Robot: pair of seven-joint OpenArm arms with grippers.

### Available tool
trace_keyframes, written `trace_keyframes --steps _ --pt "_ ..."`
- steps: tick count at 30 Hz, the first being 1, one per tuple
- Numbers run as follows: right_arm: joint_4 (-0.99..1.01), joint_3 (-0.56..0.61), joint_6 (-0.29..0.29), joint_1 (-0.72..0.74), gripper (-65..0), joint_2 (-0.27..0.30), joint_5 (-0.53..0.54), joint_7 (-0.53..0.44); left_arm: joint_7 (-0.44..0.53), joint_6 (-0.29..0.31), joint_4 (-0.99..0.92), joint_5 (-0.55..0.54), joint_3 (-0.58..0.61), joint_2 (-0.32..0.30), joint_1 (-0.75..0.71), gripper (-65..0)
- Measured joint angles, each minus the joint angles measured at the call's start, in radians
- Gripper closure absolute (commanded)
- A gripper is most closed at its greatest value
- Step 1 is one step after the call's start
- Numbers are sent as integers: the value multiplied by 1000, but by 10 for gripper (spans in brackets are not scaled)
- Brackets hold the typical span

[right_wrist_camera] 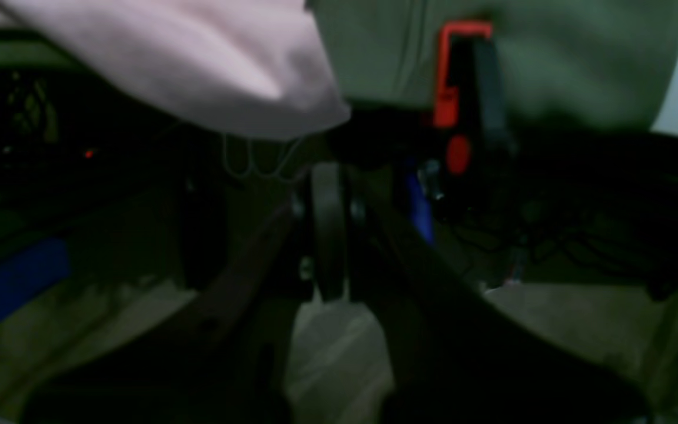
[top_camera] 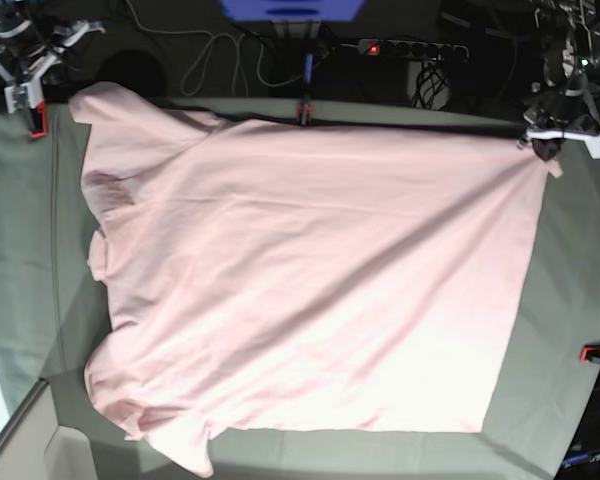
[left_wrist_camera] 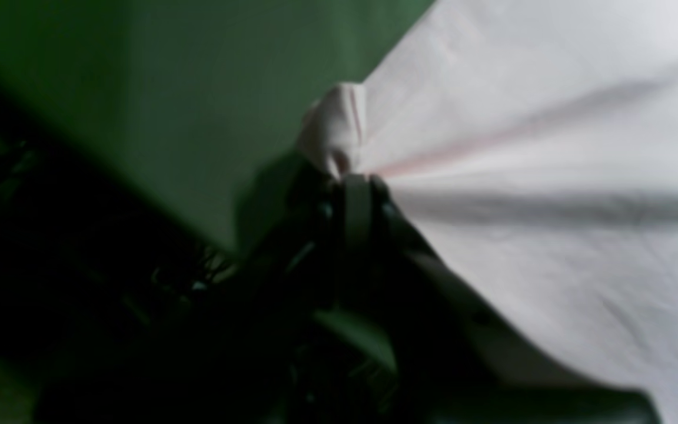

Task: Layout the t-shirt on the table in an organized manner, then fold the t-shirt properly
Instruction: 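Move the right gripper up and away from the shirt, then lower the right gripper onto the shirt's sleeve area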

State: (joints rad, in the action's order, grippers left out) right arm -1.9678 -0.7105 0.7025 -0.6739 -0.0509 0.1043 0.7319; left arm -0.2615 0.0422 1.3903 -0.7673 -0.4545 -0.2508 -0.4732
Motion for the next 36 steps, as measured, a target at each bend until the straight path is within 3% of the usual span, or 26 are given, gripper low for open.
trace_keyframes --steps 6,8,12,14,20,24,27,30,33,36 --pt "0 -2 0 -2 0 -1 5 -5 -2 -2 -3 1 6 1 26 -13" --pt "0 -3 0 -3 -31 4 2 -3 0 -2 -3 1 5 1 27 -68" --pt "0 -2 0 -3 -175 18 -102 -1 0 -5 -3 4 5 1 17 -253" --pt "0 -14 0 -2 -232 17 -95 -1 -5 -9 7 5 5 2 16 -321" --pt "1 -334 1 156 -256 -2 -74 10 3 -14 142 2 -2 -1 -22 -389" --pt "1 -433 -2 291 -257 7 -85 15 5 -10 245 4 -68 26 -30 -400" --pt "5 -384 -5 392 -287 46 -90 17 -4 -10 322 2 -140 78 -24 -397" --pt "48 -254 3 505 -349 87 -121 19 0 -13 369 9 -152 89 -27 -397" --pt "149 -109 -1 653 -394 124 -232 10 0 -8 386 8 -142 95 -24 -396" --pt "347 -15 2 820 -401 125 -349 8 -6 -10 386 9 -142 97 -35 -396"
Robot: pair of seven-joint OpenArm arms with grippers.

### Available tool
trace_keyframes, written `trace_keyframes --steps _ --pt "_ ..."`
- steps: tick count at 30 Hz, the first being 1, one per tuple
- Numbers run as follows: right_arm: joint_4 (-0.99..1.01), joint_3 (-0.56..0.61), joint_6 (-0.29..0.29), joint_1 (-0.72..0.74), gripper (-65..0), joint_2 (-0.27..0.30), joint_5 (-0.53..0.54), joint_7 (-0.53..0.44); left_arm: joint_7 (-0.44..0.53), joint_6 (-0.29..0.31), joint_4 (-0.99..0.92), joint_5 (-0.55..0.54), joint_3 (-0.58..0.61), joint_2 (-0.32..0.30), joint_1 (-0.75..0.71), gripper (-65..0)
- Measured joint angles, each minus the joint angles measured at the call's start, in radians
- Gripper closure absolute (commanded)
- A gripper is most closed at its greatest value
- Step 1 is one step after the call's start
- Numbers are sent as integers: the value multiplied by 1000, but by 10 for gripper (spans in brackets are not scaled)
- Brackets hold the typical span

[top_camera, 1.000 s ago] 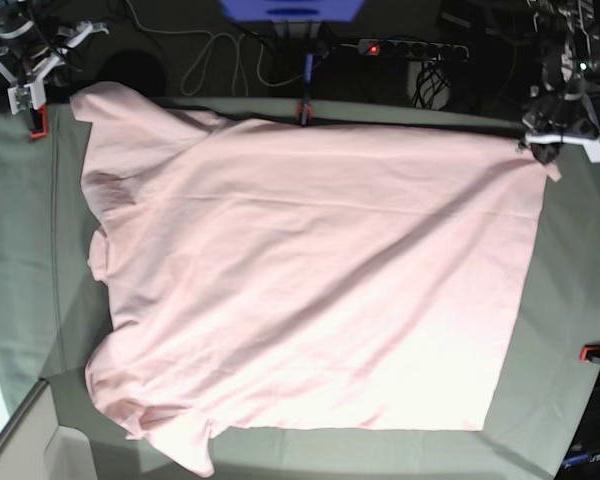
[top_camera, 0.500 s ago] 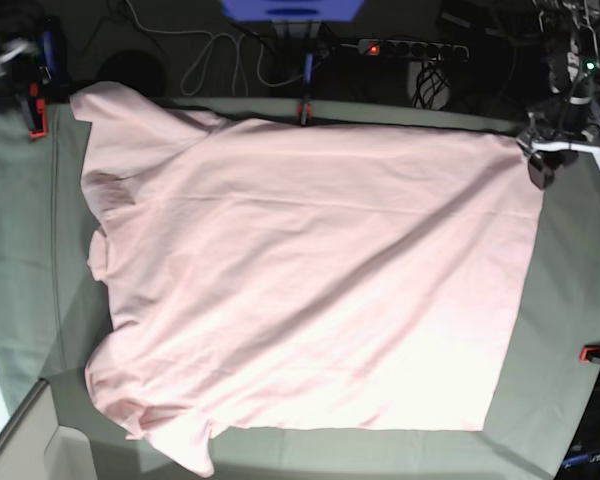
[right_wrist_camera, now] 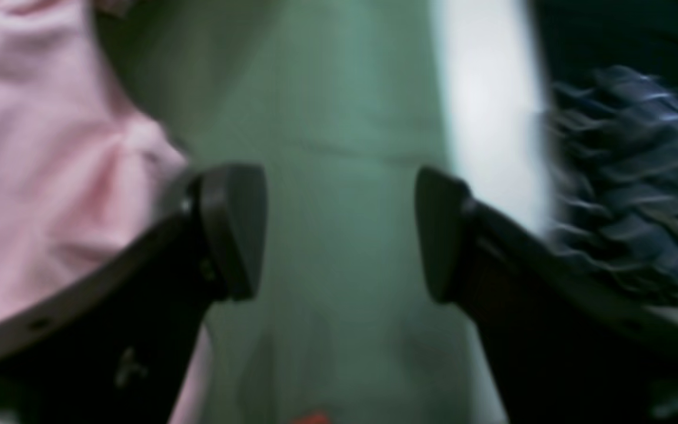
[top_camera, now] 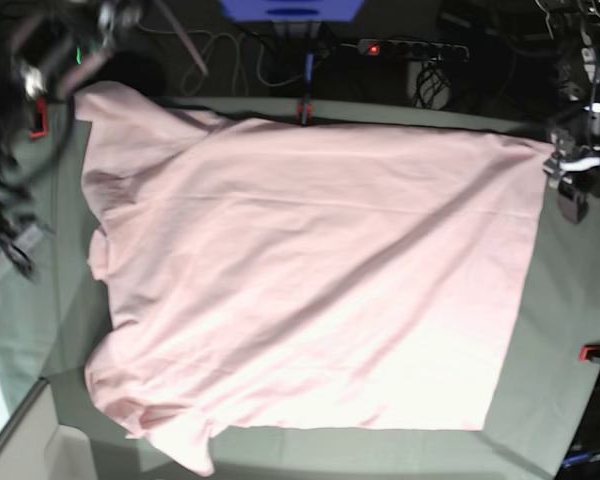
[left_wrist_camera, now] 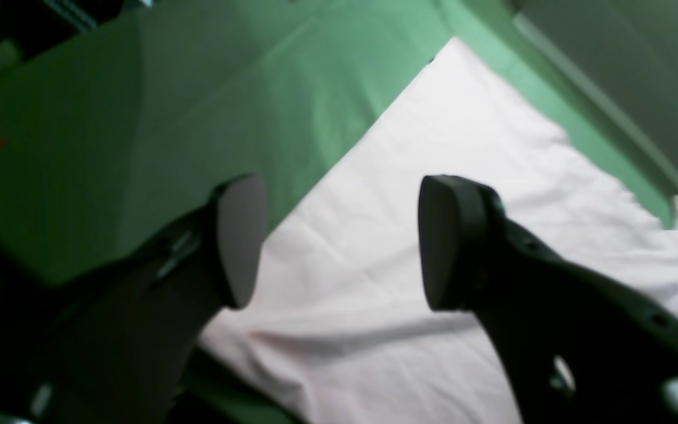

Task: Layout the t-shirt on the table in an organized manner, then fold the t-shirt properly
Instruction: 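Lower the right gripper onto the shirt's sleeve area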

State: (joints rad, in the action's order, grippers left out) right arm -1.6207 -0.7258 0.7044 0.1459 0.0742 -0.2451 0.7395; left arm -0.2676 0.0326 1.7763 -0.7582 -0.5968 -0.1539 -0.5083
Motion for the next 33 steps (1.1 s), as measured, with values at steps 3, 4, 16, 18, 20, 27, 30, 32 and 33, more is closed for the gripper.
trace_keyframes --steps 3,4,16,18,20,27,30,32,33 --pt "261 40 -4 174 -401 -1 -106 -3 3 0 -3 2 -5 0 -14 -396" --pt "343 42 -2 226 -401 1 -135 -5 5 -1 -3 2 -6 1 -25 -396" --pt "1044 37 -6 512 -381 118 -186 -208 6 0 -2 2 -6 0 -92 -397" --pt "1045 37 -6 498 -307 113 -185 -220 6 0 -4 2 -6 0 -89 -397" --pt "1043 37 -6 490 -155 105 -185 -227 6 0 -4 3 -6 -1 -89 -396" --pt "1025 96 -6 479 0 55 -190 -213 6 0 -3 2 -6 0 -81 -396" --pt "903 214 -7 427 0 55 -192 -220 3 0 -3 1 -6 0 -81 -396" --pt "772 329 -17 359 0 43 -201 -217 3 1 -3 2 -6 0 -79 -396" --pt "702 387 -22 315 0 34 -199 -226 3 1 -3 1 -6 0 -79 -396"
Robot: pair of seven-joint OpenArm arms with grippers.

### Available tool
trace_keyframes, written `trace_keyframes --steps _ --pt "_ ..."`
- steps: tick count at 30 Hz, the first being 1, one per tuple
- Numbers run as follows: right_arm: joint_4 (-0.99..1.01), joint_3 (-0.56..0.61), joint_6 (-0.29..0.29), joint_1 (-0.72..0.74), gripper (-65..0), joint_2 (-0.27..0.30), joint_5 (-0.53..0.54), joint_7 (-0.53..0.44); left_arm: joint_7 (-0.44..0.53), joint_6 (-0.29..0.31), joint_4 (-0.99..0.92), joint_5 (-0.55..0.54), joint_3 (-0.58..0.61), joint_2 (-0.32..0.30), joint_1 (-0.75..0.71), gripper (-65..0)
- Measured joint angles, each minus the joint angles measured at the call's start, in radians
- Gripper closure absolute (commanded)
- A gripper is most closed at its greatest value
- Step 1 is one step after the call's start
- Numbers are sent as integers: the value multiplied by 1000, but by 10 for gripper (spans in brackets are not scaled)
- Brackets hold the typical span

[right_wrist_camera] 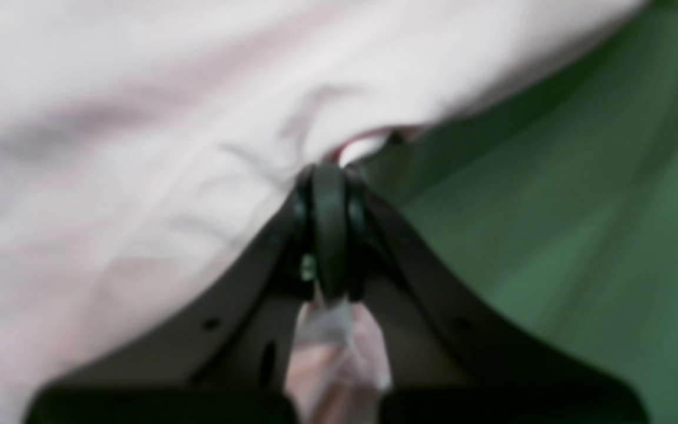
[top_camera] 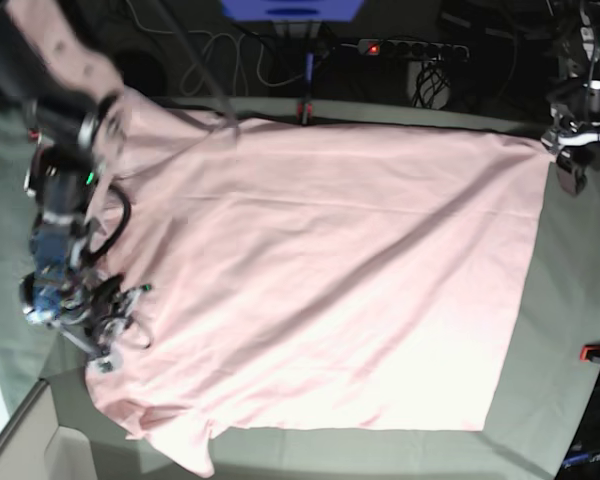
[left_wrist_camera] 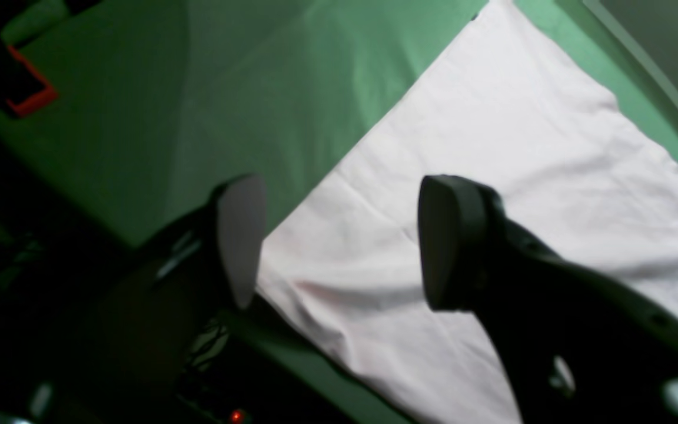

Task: Layout the t-shirt on the table in an organized manner, then fold the t-shirt properly
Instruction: 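Lower the right gripper onto the shirt's sleeve area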

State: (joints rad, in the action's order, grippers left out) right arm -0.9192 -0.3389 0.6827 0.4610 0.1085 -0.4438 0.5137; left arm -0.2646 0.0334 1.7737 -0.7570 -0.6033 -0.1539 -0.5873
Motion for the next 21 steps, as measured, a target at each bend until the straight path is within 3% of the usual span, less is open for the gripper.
trace_keyframes --steps 4,7,15,21 --pt "-224 225 14 -173 0 -39 8 -31 -2 0 0 0 3 0 6 -396" --pt "-306 296 21 -245 0 -64 18 -44 -3 -1 -1 1 3 0 37 -396" --pt "-322 309 21 -276 0 -64 13 -42 2 9 -74 -2 89 -10 184 -396" --pt "-333 304 20 -285 0 -53 13 -43 -12 -6 -293 71 156 -8 293 -397"
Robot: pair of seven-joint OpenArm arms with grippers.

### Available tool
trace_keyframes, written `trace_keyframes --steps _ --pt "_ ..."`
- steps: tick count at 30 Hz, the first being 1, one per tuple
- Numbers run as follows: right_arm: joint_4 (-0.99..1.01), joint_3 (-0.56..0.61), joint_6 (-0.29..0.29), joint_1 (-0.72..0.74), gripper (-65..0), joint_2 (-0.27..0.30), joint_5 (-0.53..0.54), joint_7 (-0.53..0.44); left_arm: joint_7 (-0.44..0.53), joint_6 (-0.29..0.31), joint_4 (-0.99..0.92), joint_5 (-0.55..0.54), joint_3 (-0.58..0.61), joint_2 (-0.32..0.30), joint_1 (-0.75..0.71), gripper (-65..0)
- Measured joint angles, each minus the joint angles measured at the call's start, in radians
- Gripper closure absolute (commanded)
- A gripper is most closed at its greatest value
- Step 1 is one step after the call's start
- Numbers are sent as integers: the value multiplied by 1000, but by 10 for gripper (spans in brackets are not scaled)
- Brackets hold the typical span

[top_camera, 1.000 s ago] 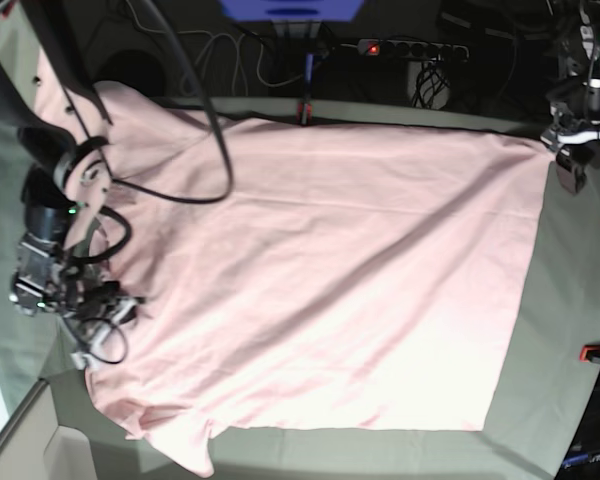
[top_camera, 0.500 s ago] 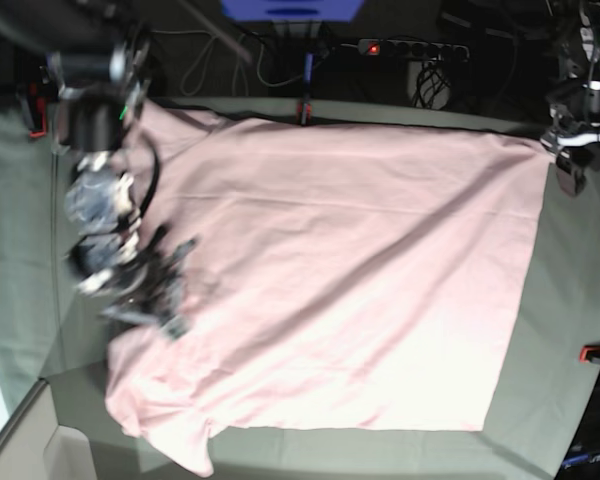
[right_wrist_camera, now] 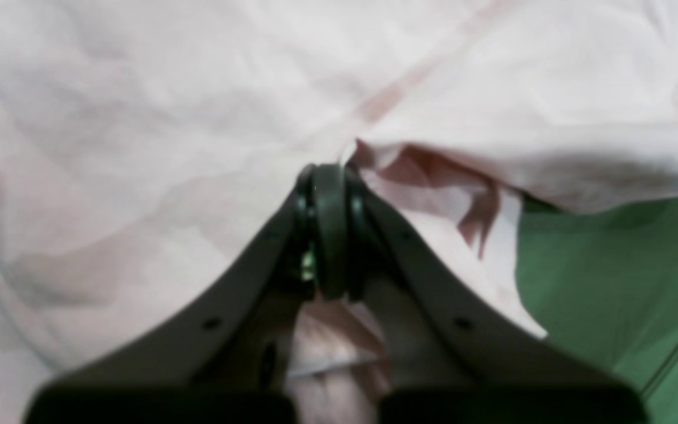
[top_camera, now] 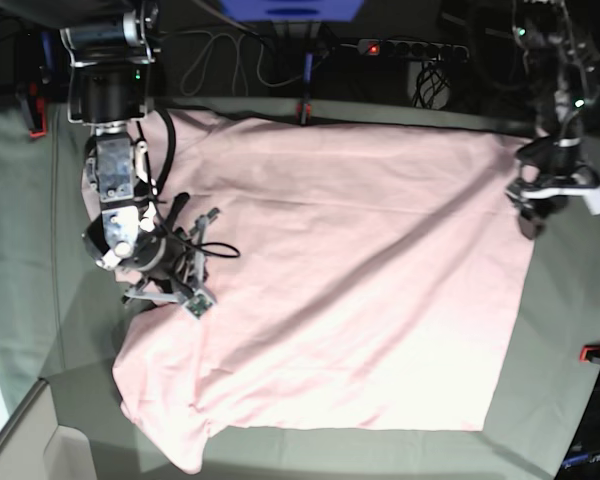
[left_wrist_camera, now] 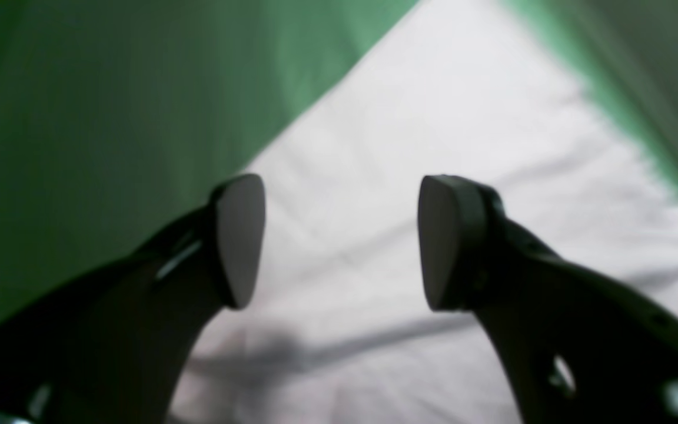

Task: Layout the t-shirt on the table in an organized manner, then fold the t-shirt properly
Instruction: 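Lower the right gripper onto the shirt's sleeve area, then grasp the shirt fabric near the sleeve with the right gripper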

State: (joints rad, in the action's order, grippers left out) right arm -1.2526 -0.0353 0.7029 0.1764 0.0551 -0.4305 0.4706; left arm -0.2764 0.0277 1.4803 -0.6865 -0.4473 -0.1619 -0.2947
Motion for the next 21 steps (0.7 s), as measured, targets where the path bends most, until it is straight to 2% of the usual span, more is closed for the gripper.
trace_keyframes --steps 2,7,10,13,16,21 --pt "-33 2 0 -22 -15 16 4 -1 7 3 -46 49 4 3 28 -397" --pt "-105 -14 3 -53 -190 35 -1 60 12 5 -108 102 4 8 57 -398" --pt "-143 -102 4 -43 -250 14 20 49 15 6 -126 103 4 8 57 -398" --pt "-130 -259 6 26 -297 8 77 67 18 6 -161 103 4 -2 66 -398" --pt "7 -369 -5 161 -319 36 100 60 20 3 -203 106 -1 -4 77 -398" --pt "369 -432 -7 340 -319 85 104 49 19 3 -223 107 -1 -2 74 -398"
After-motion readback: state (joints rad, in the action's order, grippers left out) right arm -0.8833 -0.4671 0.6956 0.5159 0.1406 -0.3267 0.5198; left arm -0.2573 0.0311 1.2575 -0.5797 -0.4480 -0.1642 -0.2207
